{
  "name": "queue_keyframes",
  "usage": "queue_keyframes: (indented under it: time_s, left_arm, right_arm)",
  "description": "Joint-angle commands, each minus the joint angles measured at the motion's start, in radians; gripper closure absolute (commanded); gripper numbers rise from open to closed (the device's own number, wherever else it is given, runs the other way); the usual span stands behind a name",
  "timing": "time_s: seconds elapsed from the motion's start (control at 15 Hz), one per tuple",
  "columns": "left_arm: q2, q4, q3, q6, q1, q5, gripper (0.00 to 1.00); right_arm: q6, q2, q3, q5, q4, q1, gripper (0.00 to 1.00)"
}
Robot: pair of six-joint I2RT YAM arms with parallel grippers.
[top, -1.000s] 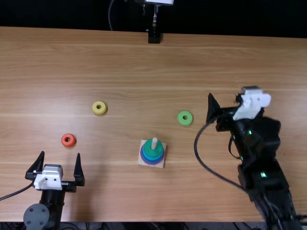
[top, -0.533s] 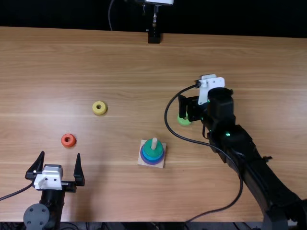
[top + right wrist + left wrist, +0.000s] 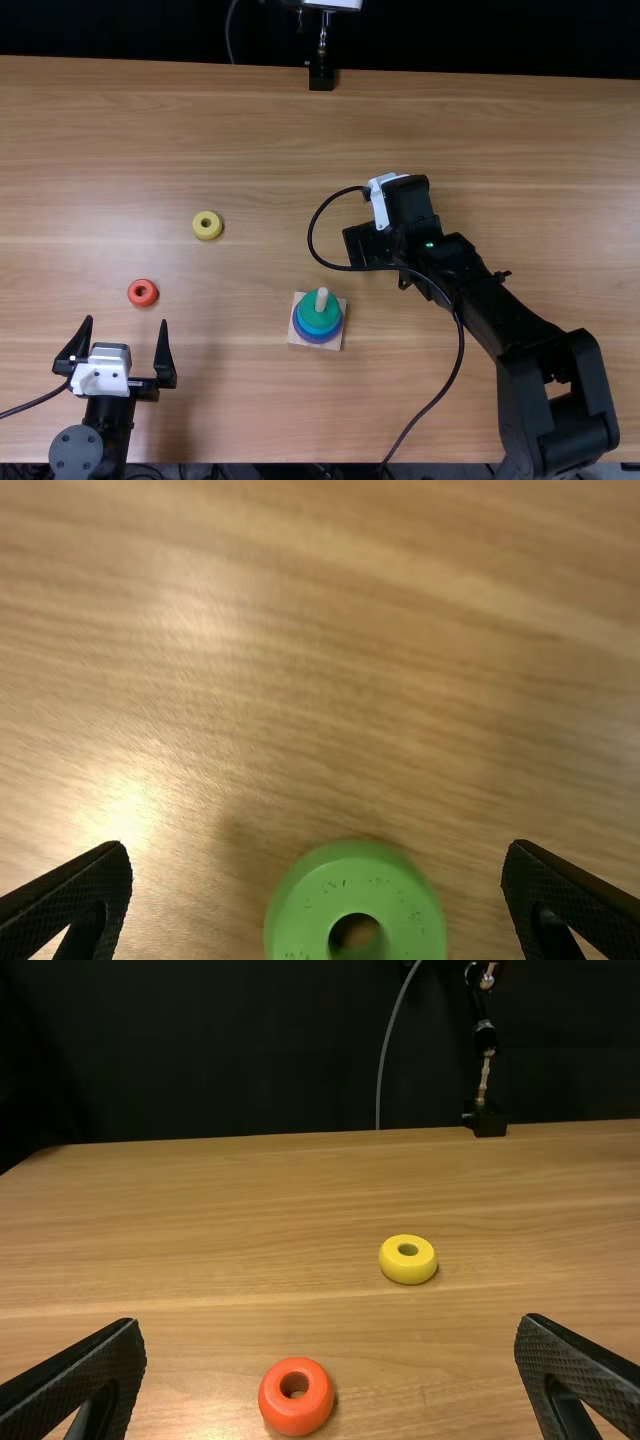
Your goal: Build the Hanoi tower: stack the rings onto the peg from bottom to top in this color order: purple, dark blue, light blue, dark green, light green, yellow, orange.
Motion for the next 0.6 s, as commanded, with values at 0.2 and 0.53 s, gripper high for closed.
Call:
queue_keyframes:
  time_s: [0.2,0.53]
  left_arm:
    - [-0.012,-0.014,-0.015,0.01,-0.004,0.002,0.0]
    - [-0.012,-0.014,-0.015,0.01,-0.004,0.002,0.0]
  right_arm:
    - [-0.004,0.016,0.083,0.004,-0.04,0.004,0.0]
    - [-0.002,0.059,0.173,0.005,-0.259,0.004,0.0]
